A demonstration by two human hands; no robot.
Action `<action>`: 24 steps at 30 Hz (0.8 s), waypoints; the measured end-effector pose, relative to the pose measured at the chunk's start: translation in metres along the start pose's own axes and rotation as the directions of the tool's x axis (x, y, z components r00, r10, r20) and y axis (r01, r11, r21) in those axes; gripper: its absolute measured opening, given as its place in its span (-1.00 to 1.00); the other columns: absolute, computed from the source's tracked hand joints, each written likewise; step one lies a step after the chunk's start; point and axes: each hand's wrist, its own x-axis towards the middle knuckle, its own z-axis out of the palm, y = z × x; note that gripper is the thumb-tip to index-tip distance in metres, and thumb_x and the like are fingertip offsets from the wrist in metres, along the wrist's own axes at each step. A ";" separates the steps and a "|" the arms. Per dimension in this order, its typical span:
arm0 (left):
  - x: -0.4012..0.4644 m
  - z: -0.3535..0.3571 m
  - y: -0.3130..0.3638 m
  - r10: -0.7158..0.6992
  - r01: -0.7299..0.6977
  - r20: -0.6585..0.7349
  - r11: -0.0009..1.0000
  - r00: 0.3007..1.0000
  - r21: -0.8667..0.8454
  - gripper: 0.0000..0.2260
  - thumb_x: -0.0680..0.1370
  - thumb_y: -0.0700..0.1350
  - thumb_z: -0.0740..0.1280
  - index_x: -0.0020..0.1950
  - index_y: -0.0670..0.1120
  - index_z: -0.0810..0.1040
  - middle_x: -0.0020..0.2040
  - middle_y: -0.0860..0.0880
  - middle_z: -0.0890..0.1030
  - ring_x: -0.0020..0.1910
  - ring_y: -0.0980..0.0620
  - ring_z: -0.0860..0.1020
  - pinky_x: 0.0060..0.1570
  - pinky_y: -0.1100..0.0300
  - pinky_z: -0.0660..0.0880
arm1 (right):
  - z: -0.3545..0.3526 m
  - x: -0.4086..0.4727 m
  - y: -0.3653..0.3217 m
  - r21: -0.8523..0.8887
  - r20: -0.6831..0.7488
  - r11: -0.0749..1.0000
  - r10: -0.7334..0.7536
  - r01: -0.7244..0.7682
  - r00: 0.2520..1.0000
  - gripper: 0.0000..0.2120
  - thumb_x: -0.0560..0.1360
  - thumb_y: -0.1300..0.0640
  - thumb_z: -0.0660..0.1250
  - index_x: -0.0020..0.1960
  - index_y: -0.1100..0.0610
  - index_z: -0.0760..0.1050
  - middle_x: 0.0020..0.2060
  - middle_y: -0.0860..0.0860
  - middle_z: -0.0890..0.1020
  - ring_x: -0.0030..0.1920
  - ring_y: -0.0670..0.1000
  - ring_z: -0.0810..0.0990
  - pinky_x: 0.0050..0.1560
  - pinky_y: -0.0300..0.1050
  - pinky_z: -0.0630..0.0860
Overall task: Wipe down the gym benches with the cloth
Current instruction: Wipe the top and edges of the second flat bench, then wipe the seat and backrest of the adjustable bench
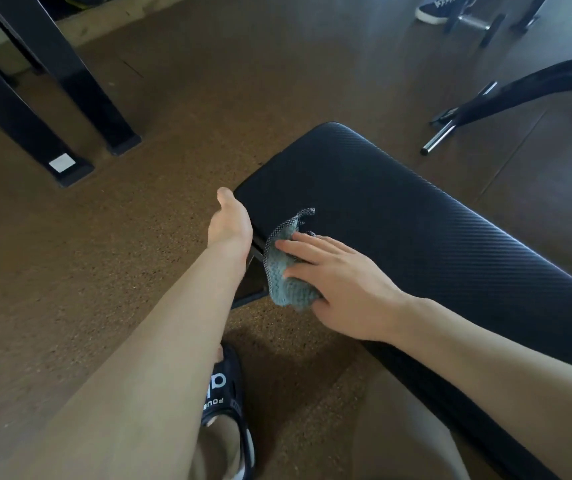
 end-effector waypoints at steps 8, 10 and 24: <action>-0.067 -0.044 0.022 0.167 -0.180 0.074 0.953 0.983 0.244 -0.73 0.66 0.15 0.16 0.24 0.06 0.50 0.21 0.08 0.51 0.16 0.05 0.47 0.07 0.14 0.38 | -0.099 0.011 -0.026 0.935 0.346 -0.164 0.621 -0.315 0.703 -0.77 0.66 0.08 0.28 0.21 0.13 0.63 0.05 0.10 0.75 0.09 0.15 0.73 0.33 0.25 0.55; -0.082 -0.052 0.056 0.179 -0.232 0.228 0.944 0.957 0.235 -0.68 0.68 0.17 0.15 0.27 0.01 0.53 0.22 0.06 0.57 0.22 0.06 0.54 0.11 0.17 0.45 | -0.128 0.013 -0.041 0.905 0.425 -0.299 0.625 -0.302 0.654 -0.74 0.66 0.03 0.28 0.22 0.15 0.62 0.07 0.13 0.75 0.11 0.17 0.73 0.32 0.23 0.57; -0.239 -0.110 0.301 -0.042 -0.453 0.766 0.785 0.642 0.422 -0.59 0.43 -0.10 0.42 0.21 0.25 0.52 0.23 0.05 0.57 0.25 0.06 0.53 0.31 0.00 0.44 | -0.385 -0.013 -0.159 0.774 0.603 -0.532 0.455 -0.344 0.655 -0.46 0.65 -0.21 0.22 0.37 0.21 0.50 0.16 0.22 0.70 0.18 0.23 0.69 0.25 0.19 0.60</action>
